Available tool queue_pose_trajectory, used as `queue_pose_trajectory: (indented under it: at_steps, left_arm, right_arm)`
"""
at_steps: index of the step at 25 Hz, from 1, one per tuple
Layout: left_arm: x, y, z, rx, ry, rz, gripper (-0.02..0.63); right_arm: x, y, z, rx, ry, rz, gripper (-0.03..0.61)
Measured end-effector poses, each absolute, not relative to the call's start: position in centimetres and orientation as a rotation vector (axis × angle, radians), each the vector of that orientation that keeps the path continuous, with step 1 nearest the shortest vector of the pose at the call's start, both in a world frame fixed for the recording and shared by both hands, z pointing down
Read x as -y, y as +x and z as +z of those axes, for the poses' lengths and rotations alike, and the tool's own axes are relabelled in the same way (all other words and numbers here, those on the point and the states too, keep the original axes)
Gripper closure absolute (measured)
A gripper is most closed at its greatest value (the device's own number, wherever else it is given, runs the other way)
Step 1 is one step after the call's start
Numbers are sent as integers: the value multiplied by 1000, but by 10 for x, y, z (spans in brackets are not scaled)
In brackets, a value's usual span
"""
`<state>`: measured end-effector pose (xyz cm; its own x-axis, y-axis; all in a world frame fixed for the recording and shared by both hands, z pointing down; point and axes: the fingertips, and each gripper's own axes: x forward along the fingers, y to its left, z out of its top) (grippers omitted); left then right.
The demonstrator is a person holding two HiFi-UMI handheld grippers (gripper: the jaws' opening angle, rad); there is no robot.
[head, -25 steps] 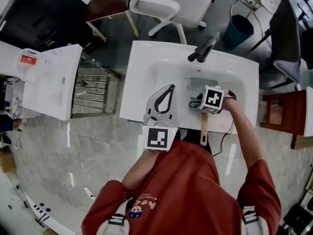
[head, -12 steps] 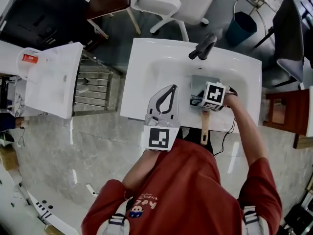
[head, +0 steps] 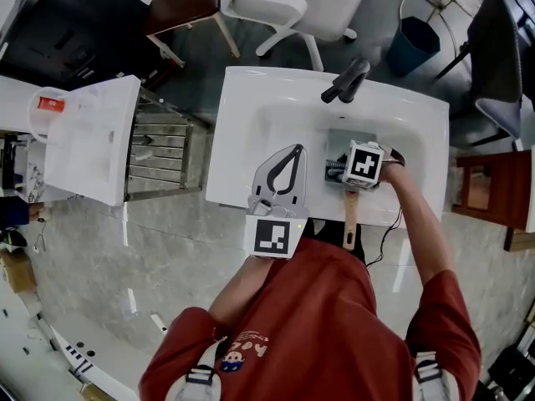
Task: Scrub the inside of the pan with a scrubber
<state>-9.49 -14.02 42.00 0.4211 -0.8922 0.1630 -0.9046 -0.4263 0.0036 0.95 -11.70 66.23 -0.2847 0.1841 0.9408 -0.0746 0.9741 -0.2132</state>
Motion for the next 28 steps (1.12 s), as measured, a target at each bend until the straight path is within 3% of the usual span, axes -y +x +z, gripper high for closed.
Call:
queue_pose_trajectory:
  at_steps: [28]
  left_arm:
    - [137, -89, 440, 1606, 2536, 293, 603]
  right_arm:
    - [188, 15, 721, 1824, 223, -68, 420]
